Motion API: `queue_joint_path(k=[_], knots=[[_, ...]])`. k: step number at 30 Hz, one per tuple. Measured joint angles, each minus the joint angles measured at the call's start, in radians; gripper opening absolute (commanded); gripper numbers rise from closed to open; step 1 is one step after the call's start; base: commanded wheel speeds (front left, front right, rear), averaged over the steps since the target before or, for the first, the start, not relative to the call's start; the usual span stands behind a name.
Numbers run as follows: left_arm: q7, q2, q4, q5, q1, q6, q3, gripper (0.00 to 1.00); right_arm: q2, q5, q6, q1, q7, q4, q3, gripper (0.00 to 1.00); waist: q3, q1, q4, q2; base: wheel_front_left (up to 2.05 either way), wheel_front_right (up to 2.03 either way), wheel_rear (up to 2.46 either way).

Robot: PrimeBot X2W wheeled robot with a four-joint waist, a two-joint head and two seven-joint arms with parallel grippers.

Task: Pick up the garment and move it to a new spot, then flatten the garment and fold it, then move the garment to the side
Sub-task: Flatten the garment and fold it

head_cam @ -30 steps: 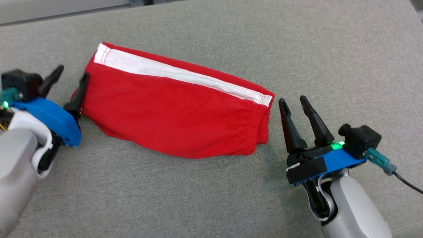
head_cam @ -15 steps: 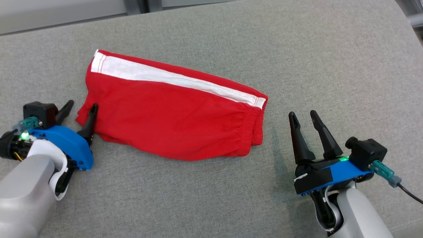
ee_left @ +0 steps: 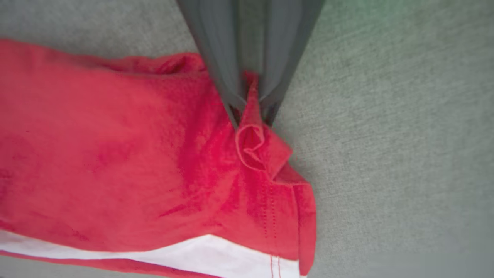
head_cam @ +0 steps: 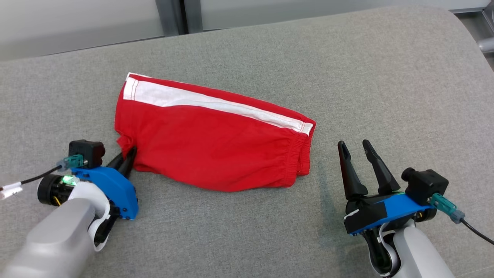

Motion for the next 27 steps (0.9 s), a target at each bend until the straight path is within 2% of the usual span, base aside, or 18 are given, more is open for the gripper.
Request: queue_joint_path(k=[7,10,17,25,26,27], knots=[[-0.048,-0.058,0.072,-0.016,0.062,0.001,0.039,0.0,0.0,-0.025,0.0,0.024,0.0,0.029,-0.009,1.0,-0.07,0.0002,0.019,0.0002,0.0,0.0,0.0],[-0.05,-0.097,0.084,-0.021,0.115,0.026,0.087,0.0,0.0,-0.044,0.0,0.052,0.0,0.053,-0.019,1.0,-0.121,0.0,0.04,0.0002,0.0,0.0,0.0],[-0.051,-0.152,-0.011,0.089,0.263,0.122,0.282,0.0,0.0,-0.071,0.0,0.1,0.0,0.095,-0.025,1.0,-0.212,-0.0001,0.089,0.0001,0.0,0.0,0.0],[-0.051,-0.202,-0.073,0.216,0.403,0.141,0.425,0.0,0.0,-0.074,0.0,0.105,0.0,0.112,-0.016,1.0,-0.222,0.0,0.124,0.0001,0.0,0.0,0.0],[-0.051,-0.204,-0.086,0.239,0.41,0.144,0.445,0.47,0.0,-0.074,0.0,0.105,0.0,0.114,-0.016,1.0,-0.221,0.0,0.127,0.0001,0.0,0.0,0.0],[-0.051,-0.206,-0.097,0.261,0.413,0.15,0.466,1.0,0.0,-0.074,0.0,0.103,0.0,0.116,-0.014,1.0,-0.219,0.0,0.13,0.0001,0.0,0.0,0.0]])
